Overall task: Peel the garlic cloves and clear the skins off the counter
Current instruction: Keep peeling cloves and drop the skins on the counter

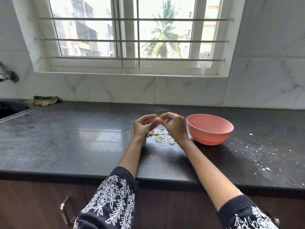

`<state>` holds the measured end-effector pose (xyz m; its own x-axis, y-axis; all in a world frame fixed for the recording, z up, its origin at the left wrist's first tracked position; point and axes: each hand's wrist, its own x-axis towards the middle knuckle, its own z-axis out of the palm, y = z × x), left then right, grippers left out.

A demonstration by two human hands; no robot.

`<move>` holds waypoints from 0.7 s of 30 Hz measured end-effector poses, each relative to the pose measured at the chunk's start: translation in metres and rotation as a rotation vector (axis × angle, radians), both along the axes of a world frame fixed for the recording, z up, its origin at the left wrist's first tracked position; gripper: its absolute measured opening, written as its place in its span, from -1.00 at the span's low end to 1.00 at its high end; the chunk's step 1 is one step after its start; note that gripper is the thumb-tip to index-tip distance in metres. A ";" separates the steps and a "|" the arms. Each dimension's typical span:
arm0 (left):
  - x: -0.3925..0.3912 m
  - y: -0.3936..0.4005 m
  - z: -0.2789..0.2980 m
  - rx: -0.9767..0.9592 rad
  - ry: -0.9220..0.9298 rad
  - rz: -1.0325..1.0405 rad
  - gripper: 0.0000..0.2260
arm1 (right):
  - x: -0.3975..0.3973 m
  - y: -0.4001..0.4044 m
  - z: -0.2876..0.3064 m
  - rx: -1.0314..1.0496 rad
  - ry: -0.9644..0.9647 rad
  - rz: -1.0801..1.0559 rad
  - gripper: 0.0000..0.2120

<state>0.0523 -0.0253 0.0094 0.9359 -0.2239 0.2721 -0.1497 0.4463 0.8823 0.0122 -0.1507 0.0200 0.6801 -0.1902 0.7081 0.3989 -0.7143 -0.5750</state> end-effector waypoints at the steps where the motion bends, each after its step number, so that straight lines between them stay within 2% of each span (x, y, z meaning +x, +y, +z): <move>1: -0.001 0.000 0.001 -0.018 -0.003 0.004 -0.88 | 0.000 0.000 0.000 -0.009 -0.001 0.001 -0.85; 5: -0.001 0.001 0.002 -0.071 -0.002 0.001 -0.85 | -0.001 0.001 0.001 -0.033 0.004 -0.004 -0.84; 17: 0.000 0.000 0.000 -0.003 -0.047 0.042 -0.82 | -0.003 0.000 -0.001 -0.188 0.017 -0.067 -0.88; 21: 0.000 0.000 0.001 -0.006 -0.032 0.042 -0.83 | -0.005 -0.001 -0.001 -0.257 -0.007 -0.085 -0.83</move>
<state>0.0526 -0.0251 0.0100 0.9351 -0.1834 0.3033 -0.1965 0.4440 0.8742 0.0073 -0.1515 0.0190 0.6642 -0.0595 0.7452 0.3346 -0.8678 -0.3675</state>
